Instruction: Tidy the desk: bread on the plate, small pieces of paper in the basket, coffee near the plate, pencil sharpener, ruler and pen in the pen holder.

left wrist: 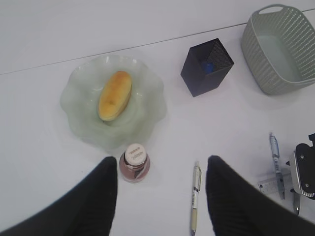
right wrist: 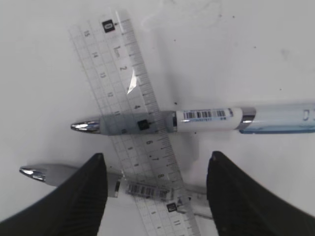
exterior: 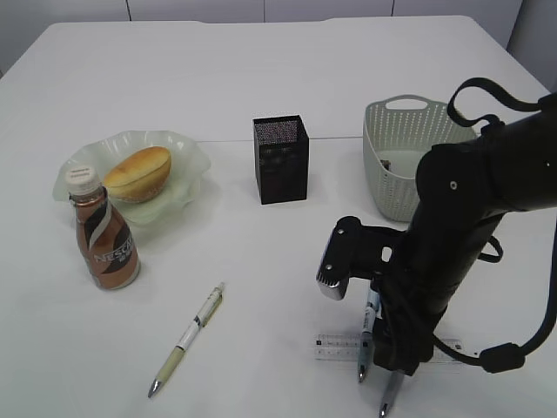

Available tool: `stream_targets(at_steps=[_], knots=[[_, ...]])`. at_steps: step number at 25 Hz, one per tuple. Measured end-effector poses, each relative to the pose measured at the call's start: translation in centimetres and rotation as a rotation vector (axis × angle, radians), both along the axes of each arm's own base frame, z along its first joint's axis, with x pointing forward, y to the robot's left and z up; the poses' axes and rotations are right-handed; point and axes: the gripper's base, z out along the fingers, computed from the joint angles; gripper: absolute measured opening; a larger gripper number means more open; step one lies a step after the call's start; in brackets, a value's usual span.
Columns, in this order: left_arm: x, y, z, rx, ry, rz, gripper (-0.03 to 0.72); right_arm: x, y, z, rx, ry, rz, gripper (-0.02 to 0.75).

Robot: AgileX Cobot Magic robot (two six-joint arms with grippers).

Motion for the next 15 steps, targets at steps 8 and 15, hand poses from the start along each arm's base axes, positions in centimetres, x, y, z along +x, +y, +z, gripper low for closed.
stream_targets(at_steps=[8,15], knots=[[0.0,0.0,0.0,0.000,0.000,0.000,0.416,0.2,0.1,-0.1,0.007,-0.016,-0.001,0.500],[0.0,0.0,0.0,0.000,0.000,0.000,0.416,0.1,0.2,-1.1,0.006,0.020,-0.013,0.500]])
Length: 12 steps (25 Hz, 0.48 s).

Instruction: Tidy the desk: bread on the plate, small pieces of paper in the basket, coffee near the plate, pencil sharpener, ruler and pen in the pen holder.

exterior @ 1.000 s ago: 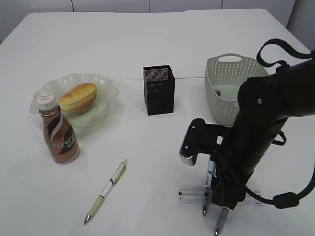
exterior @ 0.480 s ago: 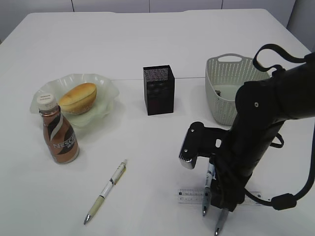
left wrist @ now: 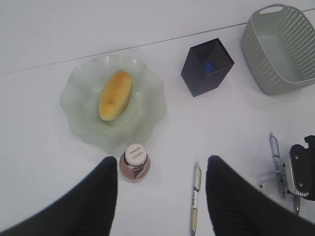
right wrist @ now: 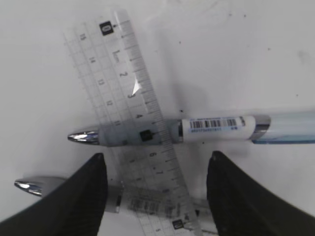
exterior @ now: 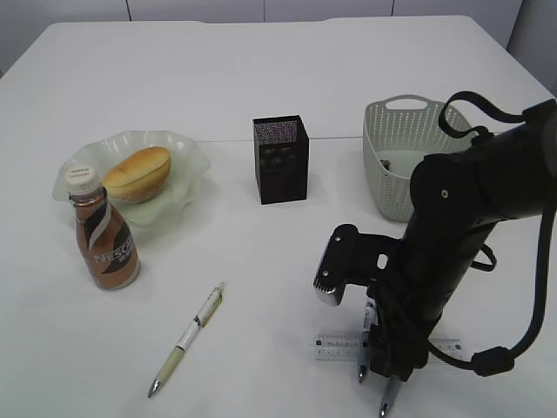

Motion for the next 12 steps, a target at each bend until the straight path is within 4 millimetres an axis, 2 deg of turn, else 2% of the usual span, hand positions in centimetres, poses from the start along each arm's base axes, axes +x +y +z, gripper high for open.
stream_targets(at_steps=[12], knots=[[0.00,0.00,0.00,0.000,0.000,0.000,0.416,0.03,0.02,-0.19,0.000,0.002,0.002,0.500]])
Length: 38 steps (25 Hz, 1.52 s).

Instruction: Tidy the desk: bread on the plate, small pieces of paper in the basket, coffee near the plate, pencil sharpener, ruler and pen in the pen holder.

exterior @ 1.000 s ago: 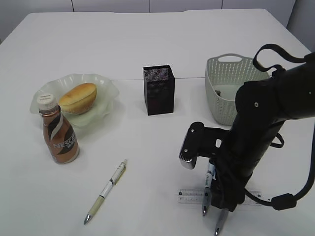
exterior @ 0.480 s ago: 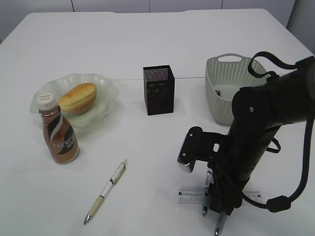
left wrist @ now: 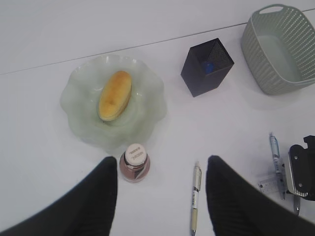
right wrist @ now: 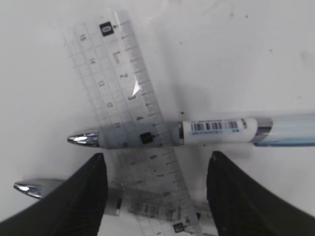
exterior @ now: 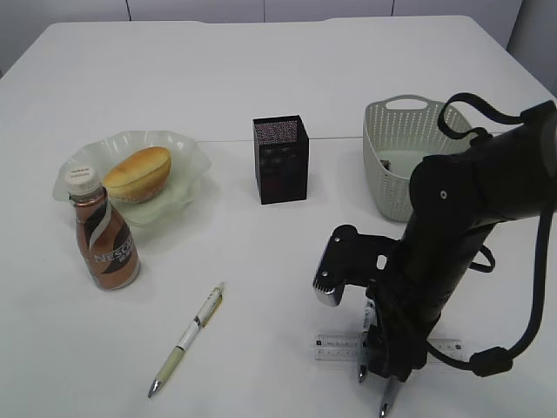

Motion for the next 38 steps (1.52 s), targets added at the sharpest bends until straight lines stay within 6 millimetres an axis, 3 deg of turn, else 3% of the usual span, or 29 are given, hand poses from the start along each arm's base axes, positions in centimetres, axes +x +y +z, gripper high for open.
stream_targets(at_steps=[22,29,38], knots=[[0.00,0.00,0.00,0.000,0.000,0.000,0.416,-0.02,0.07,0.01,0.008,0.004,-0.008,0.495],[0.00,0.00,0.00,0.000,0.000,0.000,0.416,-0.03,0.08,-0.23,0.006,0.011,-0.009,0.299],[0.00,0.00,0.00,0.000,0.000,0.000,0.416,-0.03,0.12,-0.15,0.007,0.018,-0.011,0.279]])
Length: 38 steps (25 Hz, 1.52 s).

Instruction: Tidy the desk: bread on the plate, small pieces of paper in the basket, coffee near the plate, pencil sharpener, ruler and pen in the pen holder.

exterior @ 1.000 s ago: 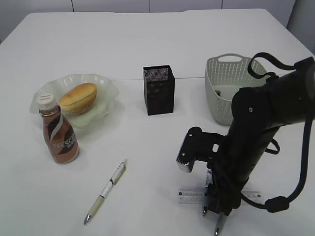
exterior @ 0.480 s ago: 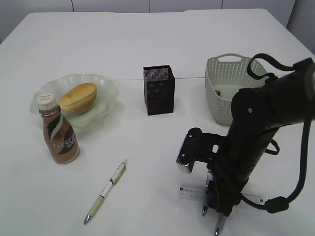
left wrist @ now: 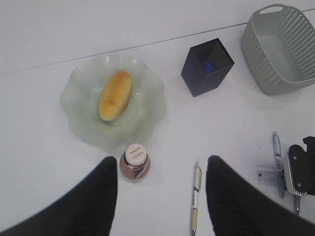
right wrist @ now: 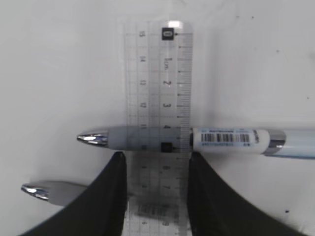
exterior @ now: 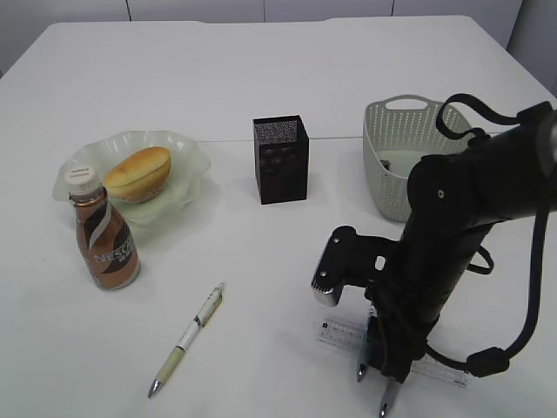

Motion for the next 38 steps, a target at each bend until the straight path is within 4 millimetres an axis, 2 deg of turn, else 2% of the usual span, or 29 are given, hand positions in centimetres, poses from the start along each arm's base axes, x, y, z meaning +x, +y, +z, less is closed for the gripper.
stream_targets(at_steps=[13,18,29,38], knots=[[0.0,0.0,0.0,0.000,0.000,0.000,0.416,0.0,0.4,1.3,-0.037,0.158,-0.134,0.279],[0.0,0.0,0.0,0.000,0.000,0.000,0.416,1.1,1.0,2.7,-0.020,0.155,-0.167,0.278],[0.0,0.0,0.0,0.000,0.000,0.000,0.416,5.7,3.7,8.3,0.172,-0.030,-0.349,0.278],[0.0,0.0,0.0,0.000,0.000,0.000,0.416,8.3,4.9,9.8,0.393,-0.256,-0.466,0.278]])
